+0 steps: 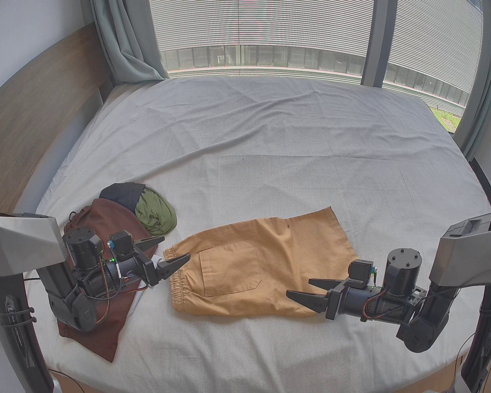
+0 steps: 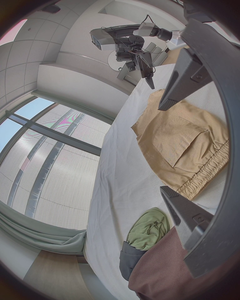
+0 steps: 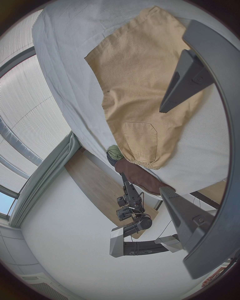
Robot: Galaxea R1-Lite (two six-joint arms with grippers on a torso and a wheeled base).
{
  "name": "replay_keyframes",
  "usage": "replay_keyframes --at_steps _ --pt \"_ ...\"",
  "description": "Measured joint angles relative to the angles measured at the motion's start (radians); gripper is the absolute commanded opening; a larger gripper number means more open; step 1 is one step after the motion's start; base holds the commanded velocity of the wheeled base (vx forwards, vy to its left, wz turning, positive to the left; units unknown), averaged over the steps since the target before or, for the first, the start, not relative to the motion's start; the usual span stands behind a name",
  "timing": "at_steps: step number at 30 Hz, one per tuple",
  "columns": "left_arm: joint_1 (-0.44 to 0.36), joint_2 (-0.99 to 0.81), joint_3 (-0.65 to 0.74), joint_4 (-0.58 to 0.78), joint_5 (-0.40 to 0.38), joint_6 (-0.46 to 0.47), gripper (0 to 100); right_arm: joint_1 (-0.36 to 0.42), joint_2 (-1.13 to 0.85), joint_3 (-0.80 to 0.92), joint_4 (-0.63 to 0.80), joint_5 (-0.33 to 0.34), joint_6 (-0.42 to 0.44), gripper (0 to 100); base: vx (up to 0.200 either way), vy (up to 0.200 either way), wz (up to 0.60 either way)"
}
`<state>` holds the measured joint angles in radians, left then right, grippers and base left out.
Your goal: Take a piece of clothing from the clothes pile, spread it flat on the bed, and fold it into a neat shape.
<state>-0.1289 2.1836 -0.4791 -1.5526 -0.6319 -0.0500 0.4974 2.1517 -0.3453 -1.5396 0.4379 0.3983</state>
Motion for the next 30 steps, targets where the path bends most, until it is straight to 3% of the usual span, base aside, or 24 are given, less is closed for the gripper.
replay_keyframes --at_steps 19,30 --pt "-0.002 -0.001 0.007 0.000 0.000 0.010 100 -0.092 -0.078 0.006 0.000 0.025 -0.006 100 0.000 0.000 0.00" --pt "-0.006 0.007 0.014 0.000 -0.001 0.010 100 -0.096 -0.099 0.011 0.000 0.024 -0.006 100 0.000 0.000 0.00"
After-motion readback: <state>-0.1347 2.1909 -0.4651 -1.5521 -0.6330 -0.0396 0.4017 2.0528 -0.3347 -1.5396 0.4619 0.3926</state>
